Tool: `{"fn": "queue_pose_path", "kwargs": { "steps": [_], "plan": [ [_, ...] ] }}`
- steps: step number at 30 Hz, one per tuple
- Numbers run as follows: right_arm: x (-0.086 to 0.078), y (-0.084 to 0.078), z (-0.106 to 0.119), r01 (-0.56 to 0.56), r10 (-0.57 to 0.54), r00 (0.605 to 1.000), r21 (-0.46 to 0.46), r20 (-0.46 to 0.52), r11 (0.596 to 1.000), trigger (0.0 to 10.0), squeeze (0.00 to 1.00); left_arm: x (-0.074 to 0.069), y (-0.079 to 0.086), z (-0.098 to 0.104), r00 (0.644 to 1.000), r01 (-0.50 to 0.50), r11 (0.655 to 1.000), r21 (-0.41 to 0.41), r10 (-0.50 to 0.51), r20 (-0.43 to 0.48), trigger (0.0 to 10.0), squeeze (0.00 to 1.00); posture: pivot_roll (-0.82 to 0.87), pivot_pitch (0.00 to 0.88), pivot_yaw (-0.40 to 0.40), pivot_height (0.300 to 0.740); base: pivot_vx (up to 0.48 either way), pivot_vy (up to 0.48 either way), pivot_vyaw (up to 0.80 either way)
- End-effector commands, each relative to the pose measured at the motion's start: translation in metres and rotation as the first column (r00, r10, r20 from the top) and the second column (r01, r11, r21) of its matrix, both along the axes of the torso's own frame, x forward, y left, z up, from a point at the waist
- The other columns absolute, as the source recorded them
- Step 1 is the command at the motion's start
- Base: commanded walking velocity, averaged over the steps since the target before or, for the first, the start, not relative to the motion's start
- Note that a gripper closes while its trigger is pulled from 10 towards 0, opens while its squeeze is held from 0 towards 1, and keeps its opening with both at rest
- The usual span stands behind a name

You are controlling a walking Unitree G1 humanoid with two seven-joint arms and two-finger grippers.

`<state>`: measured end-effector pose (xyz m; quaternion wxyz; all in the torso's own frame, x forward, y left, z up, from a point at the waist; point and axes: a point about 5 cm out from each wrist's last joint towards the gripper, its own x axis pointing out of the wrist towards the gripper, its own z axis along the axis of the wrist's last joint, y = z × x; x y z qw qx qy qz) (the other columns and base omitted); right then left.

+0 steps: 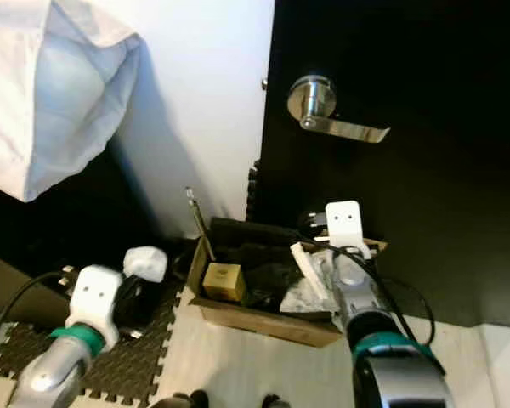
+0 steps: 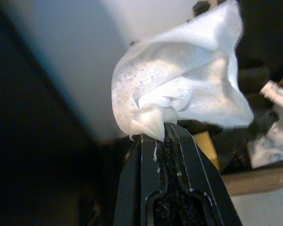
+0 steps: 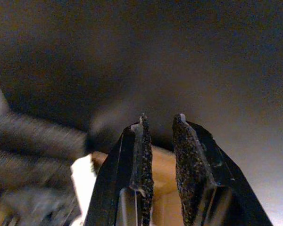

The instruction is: Clean up the room

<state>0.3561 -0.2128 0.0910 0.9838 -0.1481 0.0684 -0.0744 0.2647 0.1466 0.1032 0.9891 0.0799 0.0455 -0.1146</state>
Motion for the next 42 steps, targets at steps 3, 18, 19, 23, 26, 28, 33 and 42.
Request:
{"fn": "queue_pose_path", "kwargs": {
  "steps": [3, 18, 19, 23, 26, 28, 33, 42],
  "plan": [
    [-0.029, 0.000, -0.040, -0.052, 0.051, 0.993, -0.007, -0.106, 0.999, 10.0, 0.00, 0.013, -0.018, -0.016, 0.997, 0.072, 0.997, 0.011, -0.072, -0.042, 10.0, 0.00, 0.05, 0.106, 0.121, 0.740, 0.000, 0.000, 0.00],
    [-0.122, -0.036, -0.091, 0.069, -0.073, 0.981, -0.032, -0.182, 0.997, 10.0, 0.00, 0.077, -0.100, 0.005, 0.956, 0.291, 0.956, -0.040, -0.292, -0.016, 10.0, 0.00, -0.17, 0.148, 0.302, 0.740, 0.000, 0.000, 0.00],
    [-0.122, -0.036, -0.091, 0.069, -0.073, 0.981, -0.032, -0.182, 0.997, 10.0, 0.00, 0.077, -0.100, 0.005, 0.956, 0.291, 0.956, -0.040, -0.292, -0.016, 10.0, 0.00, -0.17, 0.148, 0.302, 0.740, 0.000, 0.000, 0.00],
    [-0.129, -0.036, -0.092, 0.078, -0.082, 0.979, -0.031, -0.185, 0.996, 10.0, 0.00, 0.085, -0.107, 0.013, 0.955, 0.295, 0.955, -0.040, -0.296, -0.002, 10.0, 0.00, -0.17, 0.157, 0.314, 0.740, 0.000, 0.000, 0.00],
    [-0.133, -0.033, -0.094, 0.083, -0.086, 0.977, -0.026, -0.194, 0.996, 10.0, 0.00, 0.092, -0.111, 0.023, 0.955, 0.297, 0.954, -0.041, -0.297, 0.005, 10.0, 0.00, -0.16, 0.178, 0.324, 0.740, 0.000, 0.000, 0.00],
    [-0.137, -0.026, -0.097, 0.076, -0.078, 0.975, -0.015, -0.210, 0.997, 10.0, 0.00, 0.105, -0.116, 0.041, 0.955, 0.296, 0.955, -0.032, -0.296, 0.016, 10.0, 0.00, -0.13, 0.188, 0.316, 0.740, 0.000, 0.000, 0.00],
    [-0.130, -0.015, -0.090, 0.043, -0.041, 0.986, 0.006, -0.164, 0.999, 10.0, 0.00, 0.116, -0.116, 0.061, 0.958, 0.283, 0.959, -0.007, -0.282, 0.053, 10.0, 0.00, -0.10, 0.193, 0.307, 0.740, 0.000, 0.000, 0.00],
    [-0.101, 0.003, -0.059, -0.064, 0.066, 0.998, 0.100, -0.012, 0.993, 10.0, 0.00, 0.129, -0.107, 0.078, 0.971, 0.231, 0.973, 0.019, -0.232, 0.053, 10.0, 0.00, -0.07, 0.197, 0.285, 0.740, 0.000, 0.000, 0.00]
  ]
}}
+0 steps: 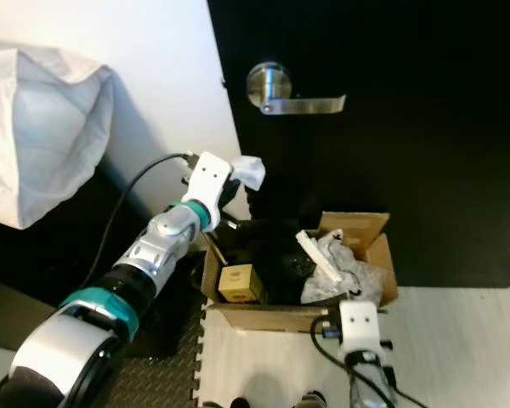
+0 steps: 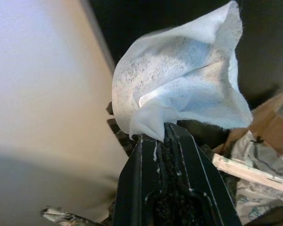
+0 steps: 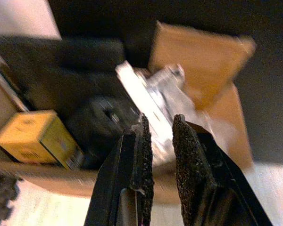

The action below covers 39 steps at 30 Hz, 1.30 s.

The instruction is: Clean up the room

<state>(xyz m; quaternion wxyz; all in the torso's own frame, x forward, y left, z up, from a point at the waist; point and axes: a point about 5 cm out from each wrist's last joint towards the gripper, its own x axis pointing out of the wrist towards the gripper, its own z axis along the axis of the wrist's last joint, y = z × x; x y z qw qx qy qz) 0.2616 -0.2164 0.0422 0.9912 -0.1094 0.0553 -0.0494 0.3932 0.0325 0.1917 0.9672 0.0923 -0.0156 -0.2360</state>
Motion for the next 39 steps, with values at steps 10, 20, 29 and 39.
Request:
{"fn": "queue_pose_path", "kwargs": {
  "steps": [10, 20, 29, 39],
  "plan": [
    [0.000, 0.014, -0.008, -0.062, 0.061, 0.996, -0.013, -0.065, 0.998, 10.0, 0.00, 0.004, 0.001, 0.005, 0.998, 0.046, 0.997, -0.063, -0.049, -0.042, 10.0, 1.00, -0.05, 0.200, 0.263, 0.740, 0.000, 0.000, 0.00],
    [-0.003, 0.011, -0.011, -0.054, 0.052, 0.995, -0.018, -0.090, 0.998, 10.0, 0.00, 0.001, -0.005, 0.005, 0.994, 0.097, 0.992, -0.080, -0.100, -0.035, 10.0, 0.00, -0.05, 0.190, 0.257, 0.740, 0.000, 0.000, 0.00],
    [0.001, 0.012, -0.011, -0.059, 0.056, 0.993, -0.027, -0.101, 0.998, 10.0, 0.00, -0.005, -0.017, 0.007, 0.967, 0.246, 0.960, -0.131, -0.253, -0.038, 10.0, 0.01, -0.05, 0.180, 0.246, 0.740, 0.000, 0.000, 0.00],
    [0.000, 0.015, -0.020, -0.020, 0.022, 0.990, 0.015, -0.142, 1.000, 10.0, 0.00, -0.007, -0.002, -0.008, 0.961, 0.269, 0.963, -0.037, -0.270, -0.061, 10.0, 0.00, -0.03, 0.103, 0.199, 0.740, 0.000, 0.000, 0.00]
  ]
}}
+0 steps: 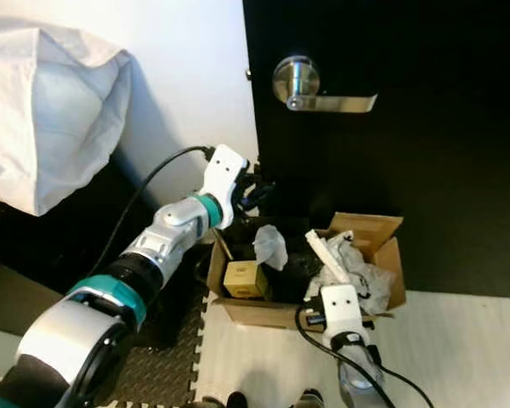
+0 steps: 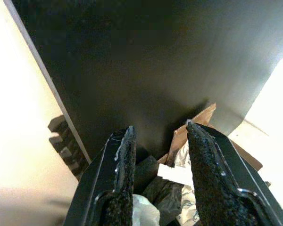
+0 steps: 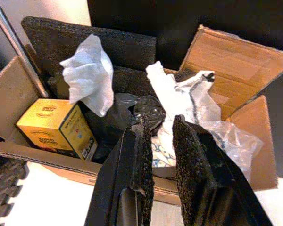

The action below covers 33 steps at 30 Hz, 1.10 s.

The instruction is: Clean up the room

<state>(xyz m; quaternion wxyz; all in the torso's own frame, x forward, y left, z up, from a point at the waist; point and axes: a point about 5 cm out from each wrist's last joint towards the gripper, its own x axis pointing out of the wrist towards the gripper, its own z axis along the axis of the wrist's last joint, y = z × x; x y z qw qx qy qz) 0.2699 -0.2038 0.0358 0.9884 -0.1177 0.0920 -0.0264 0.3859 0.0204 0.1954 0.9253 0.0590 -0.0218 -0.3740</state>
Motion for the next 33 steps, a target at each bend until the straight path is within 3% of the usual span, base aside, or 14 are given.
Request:
{"fn": "queue_pose_path", "kwargs": {
  "steps": [1, 4, 5, 6, 9, 12, 15, 17, 19, 22, 23, 24, 30, 33],
  "plan": [
    [-0.009, 0.002, -0.014, 0.019, -0.018, 0.998, 0.022, -0.064, 1.000, 10.0, 0.00, 0.000, 0.010, -0.011, 0.999, -0.015, 0.999, 0.032, 0.016, -0.034, 10.0, 0.00, -0.03, 0.103, 0.199, 0.740, 0.000, 0.000, 0.00],
    [-0.013, 0.008, -0.020, 0.048, -0.042, 0.995, 0.066, -0.085, 0.997, 10.0, 0.00, -0.010, 0.056, -0.046, 0.989, -0.114, 0.993, 0.030, 0.116, -0.095, 10.0, 0.00, -0.01, 0.033, 0.162, 0.740, 0.000, 0.000, 0.00],
    [-0.013, 0.008, -0.020, 0.048, -0.042, 0.995, 0.066, -0.085, 0.997, 10.0, 0.00, -0.010, 0.056, -0.046, 0.989, -0.114, 0.993, 0.030, 0.116, -0.095, 10.0, 0.00, -0.01, 0.033, 0.162, 0.740, 0.000, 0.000, 0.00],
    [-0.014, 0.011, -0.023, 0.041, -0.033, 0.995, 0.077, -0.092, 0.996, 10.0, 0.00, -0.019, 0.073, -0.061, 0.983, -0.151, 0.988, 0.044, 0.154, -0.102, 10.0, 0.00, 0.00, 0.013, 0.137, 0.740, 0.000, 0.000, 0.00],
    [-0.014, 0.014, -0.023, 0.026, -0.019, 0.995, 0.077, -0.096, 0.997, 10.0, 0.00, -0.024, 0.080, -0.069, 0.979, -0.172, 0.984, 0.051, 0.176, -0.100, 10.0, 0.00, 0.00, 0.013, 0.137, 0.740, 0.000, 0.000, 0.00],
    [-0.013, 0.023, -0.027, -0.029, 0.037, 0.992, 0.069, -0.117, 0.997, 10.0, 0.00, -0.042, 0.101, -0.092, 0.957, -0.267, 0.961, 0.064, 0.273, -0.100, 10.0, 0.00, 0.02, 0.000, 0.079, 0.740, 0.000, 0.000, 0.00],
    [-0.011, 0.027, -0.027, -0.054, 0.061, 0.991, 0.066, -0.122, 0.996, 10.0, 0.00, -0.053, 0.107, -0.100, 0.944, -0.304, 0.951, 0.047, 0.308, -0.118, 10.0, 0.00, 0.03, 0.000, 0.052, 0.740, 0.000, 0.000, 0.00],
    [-0.004, 0.032, -0.025, -0.084, 0.093, 0.988, 0.072, -0.122, 0.994, 10.0, 0.00, -0.071, 0.112, -0.109, 0.925, -0.349, 0.935, 0.053, 0.353, -0.140, 10.0, 0.00, 0.06, 0.000, 0.016, 0.740, 0.000, 0.000, 0.00],
    [-0.004, 0.032, -0.025, -0.084, 0.093, 0.988, 0.072, -0.122, 0.994, 10.0, 0.00, -0.071, 0.112, -0.109, 0.925, -0.349, 0.935, 0.053, 0.353, -0.140, 10.0, 0.00, 0.06, 0.000, 0.016, 0.740, 0.000, 0.000, 0.00],
    [0.002, 0.039, -0.023, -0.112, 0.121, 0.985, 0.074, -0.122, 0.991, 10.0, 0.00, -0.079, 0.123, -0.110, 0.864, -0.475, 0.880, 0.019, 0.471, -0.180, 10.0, 0.00, 0.08, 0.000, -0.004, 0.740, 0.000, 0.000, 0.00],
    [0.002, 0.039, -0.023, -0.112, 0.121, 0.985, 0.074, -0.122, 0.991, 10.0, 0.00, -0.079, 0.123, -0.110, 0.864, -0.475, 0.880, 0.019, 0.471, -0.180, 10.0, 0.00, 0.08, 0.000, -0.004, 0.740, 0.000, 0.000, 0.00],
    [0.006, 0.043, -0.021, -0.124, 0.132, 0.984, 0.077, -0.118, 0.989, 10.0, 0.00, -0.089, 0.137, -0.115, 0.808, -0.558, 0.829, 0.026, 0.550, -0.212, 10.0, 0.00, 0.08, 0.000, -0.006, 0.740, 0.000, 0.000, 0.00],
    [0.007, 0.045, -0.020, -0.117, 0.127, 0.985, 0.085, -0.116, 0.989, 10.0, 0.00, -0.100, 0.143, -0.122, 0.789, -0.578, 0.814, 0.051, 0.574, -0.217, 10.0, 0.00, 0.09, 0.000, -0.005, 0.740, 0.000, 0.000, 0.00],
    [0.001, 0.047, -0.025, -0.116, 0.130, 0.982, 0.105, -0.134, 0.988, 10.0, 0.00, -0.114, 0.154, -0.128, 0.732, -0.662, 0.748, 0.049, 0.658, -0.176, 10.0, 0.00, 0.09, 0.000, -0.003, 0.740, 0.000, 0.000, 0.00]
  ]
}}
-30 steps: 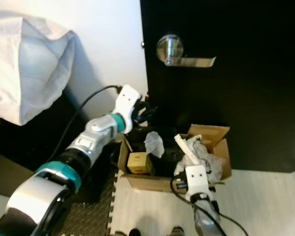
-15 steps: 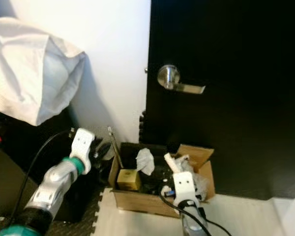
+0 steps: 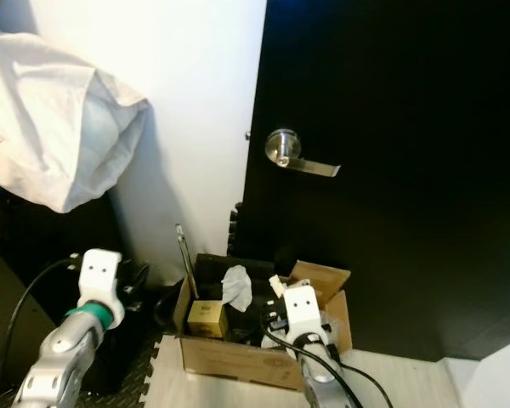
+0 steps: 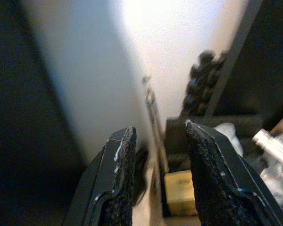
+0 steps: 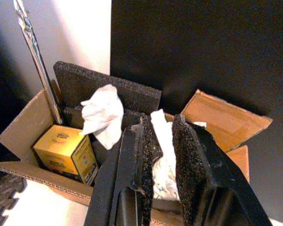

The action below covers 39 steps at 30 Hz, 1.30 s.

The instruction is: Clean up the room

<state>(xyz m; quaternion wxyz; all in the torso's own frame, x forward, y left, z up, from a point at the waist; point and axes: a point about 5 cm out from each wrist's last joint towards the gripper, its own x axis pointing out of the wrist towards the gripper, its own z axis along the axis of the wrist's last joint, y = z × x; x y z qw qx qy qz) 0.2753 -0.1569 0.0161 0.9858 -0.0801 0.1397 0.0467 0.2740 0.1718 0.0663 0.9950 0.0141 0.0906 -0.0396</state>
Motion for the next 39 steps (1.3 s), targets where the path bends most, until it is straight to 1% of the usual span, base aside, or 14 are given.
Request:
{"fn": "queue_pose_path", "kwargs": {
  "steps": [1, 2, 4, 6, 12, 13, 15, 17, 18, 25, 27, 32, 33, 39],
  "plan": [
    [-0.008, -0.001, -0.007, 0.011, -0.010, 0.999, 0.012, -0.035, 1.000, 10.0, 0.00, -0.007, 0.009, 0.002, 0.996, -0.066, 0.997, 0.039, 0.063, 0.060, 10.0, 0.00, 0.09, 0.000, -0.003, 0.740, 0.000, 0.000, 0.00],
    [-0.008, -0.001, -0.007, 0.011, -0.010, 0.999, 0.012, -0.035, 1.000, 10.0, 0.00, -0.007, 0.009, 0.002, 0.996, -0.066, 0.997, 0.039, 0.063, 0.060, 10.0, 0.00, 0.09, 0.000, -0.003, 0.740, 0.000, 0.000, 0.00],
    [-0.014, -0.009, -0.006, 0.049, -0.049, 0.998, 0.018, -0.026, 0.999, 10.0, 0.00, -0.017, 0.016, 0.006, 0.989, -0.099, 0.993, 0.061, 0.091, 0.120, 10.0, 0.00, 0.10, 0.000, -0.005, 0.740, 0.000, 0.000, 0.00],
    [-0.016, -0.012, -0.006, 0.063, -0.063, 0.998, 0.017, -0.022, 0.998, 10.0, 0.00, -0.020, 0.018, 0.008, 0.986, -0.104, 0.993, 0.062, 0.095, 0.135, 10.0, 0.00, 0.09, 0.000, -0.003, 0.740, 0.000, 0.000, 0.00],
    [-0.018, -0.015, -0.006, 0.076, -0.076, 0.997, 0.009, -0.017, 0.997, 10.0, 0.00, -0.022, 0.015, 0.009, 0.987, -0.093, 0.995, 0.030, 0.088, 0.132, 10.0, 0.00, 0.09, 0.000, 0.027, 0.740, 0.000, 0.000, 0.00],
    [-0.014, -0.012, -0.005, 0.091, -0.090, 0.996, 0.037, -0.011, 0.995, 10.0, 0.00, -0.020, 0.010, 0.012, 0.989, -0.080, 0.996, 0.033, 0.075, 0.125, 10.0, 0.00, 0.08, 0.000, 0.039, 0.740, 0.000, 0.000, 0.00],
    [-0.009, -0.007, -0.003, 0.074, -0.074, 0.997, 0.031, -0.003, 0.997, 10.0, 0.00, -0.019, 0.007, 0.013, 0.991, -0.074, 0.997, 0.035, 0.069, 0.119, 10.0, 0.00, 0.08, 0.000, 0.044, 0.740, 0.000, 0.000, 0.00],
    [-0.009, -0.007, -0.003, 0.074, -0.074, 0.997, 0.031, -0.003, 0.997, 10.0, 0.00, -0.019, 0.007, 0.013, 0.991, -0.074, 0.997, 0.035, 0.069, 0.119, 10.0, 0.00, 0.08, 0.000, 0.044, 0.740, 0.000, 0.000, 0.00],
    [-0.004, 0.004, -0.003, 0.032, -0.031, 0.999, 0.015, -0.026, 0.999, 10.0, 0.00, -0.017, 0.002, 0.013, 0.991, -0.084, 0.996, 0.030, 0.080, 0.111, 10.0, 0.00, 0.08, 0.000, 0.046, 0.740, 0.000, 0.000, 0.00],
    [-0.004, 0.002, -0.007, 0.088, -0.087, 0.993, 0.015, -0.078, 0.996, 10.0, 0.00, -0.016, -0.006, 0.016, 0.989, -0.085, 0.996, 0.016, 0.082, 0.123, 10.0, 0.00, 0.09, 0.000, 0.045, 0.740, 0.000, 0.000, 0.00],
    [-0.006, 0.000, -0.009, 0.070, -0.072, 0.992, -0.018, -0.101, 0.997, 10.0, 0.00, -0.016, -0.008, 0.013, 0.990, -0.087, 0.996, 0.015, 0.084, 0.117, 10.0, 0.00, 0.08, 0.000, 0.036, 0.740, 0.000, 0.000, 0.00],
    [-0.006, 0.007, -0.009, 0.024, -0.024, 0.994, 0.005, -0.103, 1.000, 10.0, 0.00, -0.016, -0.009, 0.010, 0.991, -0.089, 0.996, 0.006, 0.088, 0.098, 10.0, 0.00, 0.08, 0.000, 0.031, 0.740, 0.000, 0.000, 0.00],
    [-0.003, 0.009, -0.006, 0.019, -0.018, 0.997, 0.007, -0.080, 1.000, 10.0, 0.00, -0.014, -0.010, 0.010, 0.993, -0.089, 0.996, 0.015, 0.087, 0.083, 10.0, 0.00, 0.08, 0.000, 0.022, 0.740, 0.000, 0.000, 0.00],
    [-0.002, 0.012, -0.007, -0.001, 0.000, 0.997, -0.014, -0.081, 1.000, 10.0, 0.00, -0.011, -0.010, 0.011, 0.993, -0.092, 0.995, 0.037, 0.089, 0.077, 10.0, 0.00, 0.09, 0.000, 0.016, 0.740, 0.000, 0.000, 0.00]
  ]
}}
